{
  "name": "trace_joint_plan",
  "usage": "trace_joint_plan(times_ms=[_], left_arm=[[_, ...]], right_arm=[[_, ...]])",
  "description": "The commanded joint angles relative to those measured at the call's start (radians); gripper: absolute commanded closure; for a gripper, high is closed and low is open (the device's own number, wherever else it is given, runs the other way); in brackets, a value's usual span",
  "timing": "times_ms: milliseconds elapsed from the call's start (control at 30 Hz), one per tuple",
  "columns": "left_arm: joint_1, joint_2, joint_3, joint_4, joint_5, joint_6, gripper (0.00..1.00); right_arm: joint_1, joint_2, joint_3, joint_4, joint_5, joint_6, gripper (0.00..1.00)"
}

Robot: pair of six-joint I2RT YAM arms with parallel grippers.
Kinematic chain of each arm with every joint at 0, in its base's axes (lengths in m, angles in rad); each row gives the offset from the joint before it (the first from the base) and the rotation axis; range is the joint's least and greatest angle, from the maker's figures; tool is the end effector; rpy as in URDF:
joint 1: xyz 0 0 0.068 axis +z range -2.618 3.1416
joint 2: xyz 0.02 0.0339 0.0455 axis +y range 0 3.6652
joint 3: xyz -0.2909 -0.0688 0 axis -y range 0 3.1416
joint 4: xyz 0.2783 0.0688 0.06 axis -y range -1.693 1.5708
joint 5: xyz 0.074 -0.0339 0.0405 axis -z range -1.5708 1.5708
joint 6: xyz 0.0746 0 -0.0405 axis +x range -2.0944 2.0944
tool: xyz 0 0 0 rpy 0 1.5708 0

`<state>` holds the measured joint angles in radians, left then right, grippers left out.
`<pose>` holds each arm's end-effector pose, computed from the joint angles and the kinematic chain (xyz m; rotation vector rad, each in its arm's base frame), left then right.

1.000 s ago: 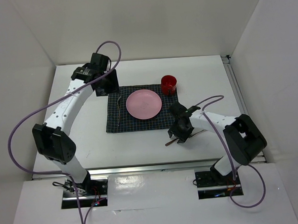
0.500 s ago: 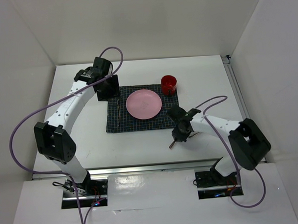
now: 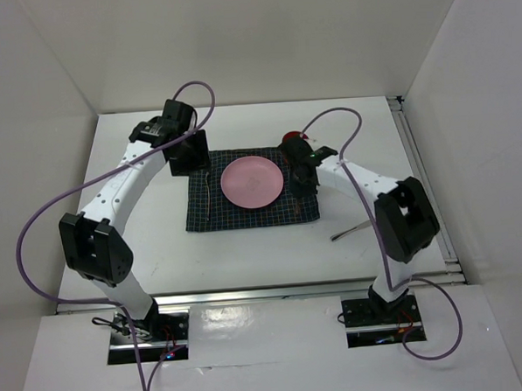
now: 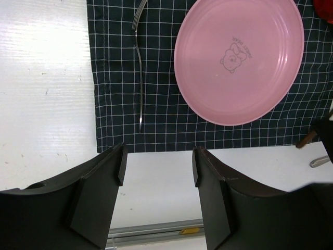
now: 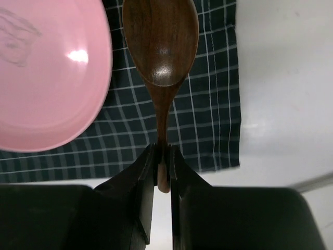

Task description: Set the dinner table for one person

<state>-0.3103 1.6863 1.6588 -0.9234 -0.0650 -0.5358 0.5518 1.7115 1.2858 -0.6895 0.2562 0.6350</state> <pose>0.4010 -0.1235 0.3340 -0.3119 2.5194 -0.2585 0.3534 0.1953 0.2100 0.1874 2.6179 0.0599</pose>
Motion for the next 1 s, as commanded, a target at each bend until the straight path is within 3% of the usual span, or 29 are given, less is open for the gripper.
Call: trace_joint_plan(times_ms=[0,733,967], left_arm=[[0.004,-0.050,-0.019,0.008,-0.009,-0.007,0.30],[0.013,-0.059,-0.047,0.008,-0.010,-0.007,0.30],[0.022,-0.059,-0.056,-0.002,-0.001,0.002,0.32]], right_arm=[[-0.027,0.089,0.053,0.027,-0.044,-0.213,1.00],[-0.070,0.292,0.176,0.084,-0.150,-0.253,1.00],[-0.070,0.290,0.195,0.042,-0.132,-0.232,0.70]])
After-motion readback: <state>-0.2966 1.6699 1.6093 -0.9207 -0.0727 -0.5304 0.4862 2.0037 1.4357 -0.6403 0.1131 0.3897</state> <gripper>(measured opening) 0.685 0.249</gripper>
